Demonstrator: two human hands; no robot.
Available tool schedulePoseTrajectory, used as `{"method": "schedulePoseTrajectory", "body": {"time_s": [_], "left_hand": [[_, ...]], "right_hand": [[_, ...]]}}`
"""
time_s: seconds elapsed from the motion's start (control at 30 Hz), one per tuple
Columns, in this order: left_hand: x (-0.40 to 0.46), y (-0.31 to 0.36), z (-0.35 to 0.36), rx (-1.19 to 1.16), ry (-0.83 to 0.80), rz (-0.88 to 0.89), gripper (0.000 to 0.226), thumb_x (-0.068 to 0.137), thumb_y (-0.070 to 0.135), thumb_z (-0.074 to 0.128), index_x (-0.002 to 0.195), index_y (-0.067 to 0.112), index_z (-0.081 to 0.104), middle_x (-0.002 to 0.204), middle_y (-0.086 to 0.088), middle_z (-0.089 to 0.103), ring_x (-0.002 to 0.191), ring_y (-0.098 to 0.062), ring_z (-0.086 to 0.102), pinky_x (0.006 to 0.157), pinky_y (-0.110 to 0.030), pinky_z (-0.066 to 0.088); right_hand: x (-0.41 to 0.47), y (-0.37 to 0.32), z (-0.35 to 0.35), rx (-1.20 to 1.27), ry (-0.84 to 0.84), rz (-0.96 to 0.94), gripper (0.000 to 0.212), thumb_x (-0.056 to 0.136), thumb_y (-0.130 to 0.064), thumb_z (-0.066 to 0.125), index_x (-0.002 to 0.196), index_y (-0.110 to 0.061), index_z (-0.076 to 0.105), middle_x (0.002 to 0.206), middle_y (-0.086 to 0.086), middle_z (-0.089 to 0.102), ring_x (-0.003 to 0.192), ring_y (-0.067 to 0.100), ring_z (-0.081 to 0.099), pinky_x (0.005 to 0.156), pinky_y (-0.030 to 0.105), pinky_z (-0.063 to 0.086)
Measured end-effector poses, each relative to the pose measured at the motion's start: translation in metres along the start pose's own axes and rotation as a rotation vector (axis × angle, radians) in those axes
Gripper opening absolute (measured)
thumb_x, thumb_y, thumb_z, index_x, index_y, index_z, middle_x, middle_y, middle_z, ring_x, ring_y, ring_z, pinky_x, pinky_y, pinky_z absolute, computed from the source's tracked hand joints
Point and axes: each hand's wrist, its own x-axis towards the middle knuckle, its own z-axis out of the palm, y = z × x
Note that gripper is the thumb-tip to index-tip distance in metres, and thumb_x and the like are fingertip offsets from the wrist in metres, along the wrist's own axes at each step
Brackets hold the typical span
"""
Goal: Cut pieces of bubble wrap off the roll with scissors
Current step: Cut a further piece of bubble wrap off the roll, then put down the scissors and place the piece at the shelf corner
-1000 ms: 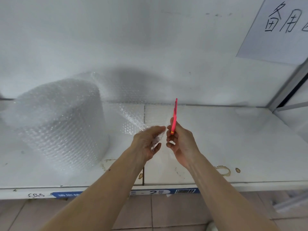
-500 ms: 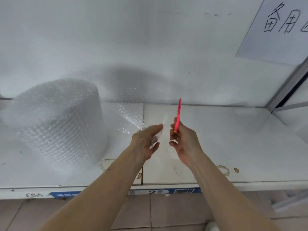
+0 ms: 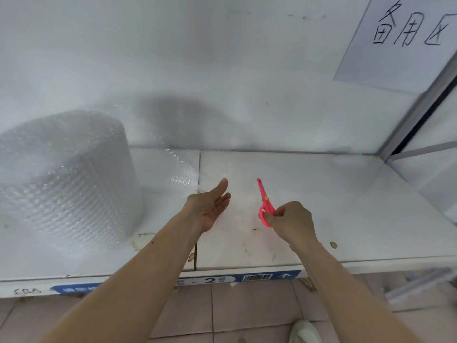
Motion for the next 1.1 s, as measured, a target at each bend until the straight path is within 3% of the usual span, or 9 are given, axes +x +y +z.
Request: {"method": "schedulePoseTrajectory", "body": {"time_s": [0.1, 0.2, 0.27, 0.37, 0.47, 0.63, 0.8, 0.97, 1.1], "left_hand": [[0.004, -0.009, -0.004, 0.015, 0.019, 0.009, 0.087, 0.069, 0.006, 0.085, 0.139, -0.008, 0.035, 0.106, -0.022, 0.064, 0.090, -0.025, 0.071, 0.063, -0.029, 0.061], [0.001, -0.020, -0.003, 0.212, 0.063, 0.056, 0.056, 0.076, 0.008, 0.081, 0.119, -0.010, 0.050, 0.090, -0.016, 0.064, 0.073, -0.021, 0.066, 0.057, -0.026, 0.059], [0.001, -0.029, -0.004, 0.553, 0.063, 0.208, 0.045, 0.078, 0.015, 0.080, 0.110, -0.002, 0.054, 0.082, -0.011, 0.063, 0.068, -0.018, 0.062, 0.060, -0.025, 0.056], [0.001, -0.036, -0.008, 1.315, -0.074, 0.592, 0.037, 0.077, 0.023, 0.079, 0.111, 0.015, 0.065, 0.101, 0.001, 0.066, 0.090, -0.014, 0.061, 0.077, -0.020, 0.046], [0.008, -0.043, -0.012, 1.621, -0.225, 0.636, 0.042, 0.077, 0.030, 0.079, 0.117, 0.019, 0.069, 0.122, 0.003, 0.063, 0.114, -0.015, 0.054, 0.096, -0.024, 0.039], [0.017, -0.049, -0.018, 1.683, -0.248, 0.752, 0.029, 0.079, 0.028, 0.077, 0.105, 0.016, 0.076, 0.119, 0.001, 0.068, 0.112, -0.017, 0.059, 0.093, -0.029, 0.044], [0.012, -0.048, -0.018, 1.744, -0.225, 0.888, 0.021, 0.089, 0.028, 0.066, 0.105, 0.018, 0.076, 0.112, 0.003, 0.072, 0.107, -0.019, 0.060, 0.089, -0.031, 0.044], [0.002, -0.038, -0.012, 1.471, -0.216, 0.768, 0.018, 0.094, 0.026, 0.059, 0.099, 0.015, 0.071, 0.100, 0.002, 0.073, 0.097, -0.015, 0.064, 0.088, -0.033, 0.048], [-0.005, -0.027, -0.004, 1.144, -0.216, 0.604, 0.015, 0.097, 0.024, 0.052, 0.093, 0.012, 0.060, 0.083, 0.005, 0.076, 0.083, -0.005, 0.070, 0.082, -0.028, 0.053]], "right_hand": [[0.002, 0.010, 0.001, -0.157, 0.018, 0.074, 0.040, 0.079, -0.049, 0.069, 0.070, -0.010, 0.067, 0.055, -0.001, 0.054, 0.049, 0.018, 0.055, 0.048, 0.022, 0.039], [0.001, 0.015, 0.001, -0.203, 0.015, 0.130, 0.038, 0.078, -0.047, 0.069, 0.073, -0.010, 0.063, 0.058, 0.000, 0.053, 0.055, 0.021, 0.056, 0.047, 0.022, 0.035], [0.001, 0.016, 0.002, -0.208, 0.009, 0.146, 0.036, 0.078, -0.045, 0.070, 0.073, -0.010, 0.062, 0.060, 0.000, 0.054, 0.056, 0.021, 0.056, 0.047, 0.022, 0.034], [0.002, 0.016, 0.006, -0.182, 0.006, 0.114, 0.028, 0.079, -0.037, 0.071, 0.081, -0.009, 0.067, 0.067, 0.001, 0.061, 0.063, 0.022, 0.061, 0.052, 0.024, 0.041], [0.001, 0.013, 0.007, -0.182, 0.036, 0.081, 0.009, 0.080, -0.026, 0.071, 0.081, -0.017, 0.069, 0.079, 0.001, 0.069, 0.075, 0.024, 0.066, 0.060, 0.026, 0.045], [0.001, 0.010, 0.010, -0.139, -0.004, 0.079, 0.006, 0.074, -0.019, 0.075, 0.079, -0.021, 0.076, 0.079, -0.001, 0.073, 0.075, 0.021, 0.069, 0.065, 0.029, 0.056], [-0.002, 0.005, 0.007, -0.031, -0.053, -0.004, 0.033, 0.069, 0.001, 0.067, 0.090, -0.023, 0.074, 0.093, -0.005, 0.068, 0.086, 0.017, 0.064, 0.067, 0.028, 0.052], [-0.008, -0.001, 0.010, 0.015, -0.228, -0.271, 0.066, 0.076, 0.004, 0.071, 0.131, -0.027, 0.056, 0.125, -0.001, 0.051, 0.109, 0.016, 0.052, 0.084, 0.021, 0.041], [-0.007, -0.005, 0.013, -0.004, -0.222, -0.350, 0.060, 0.074, -0.014, 0.080, 0.128, -0.029, 0.060, 0.135, -0.004, 0.050, 0.126, 0.018, 0.046, 0.101, 0.027, 0.038]]}}
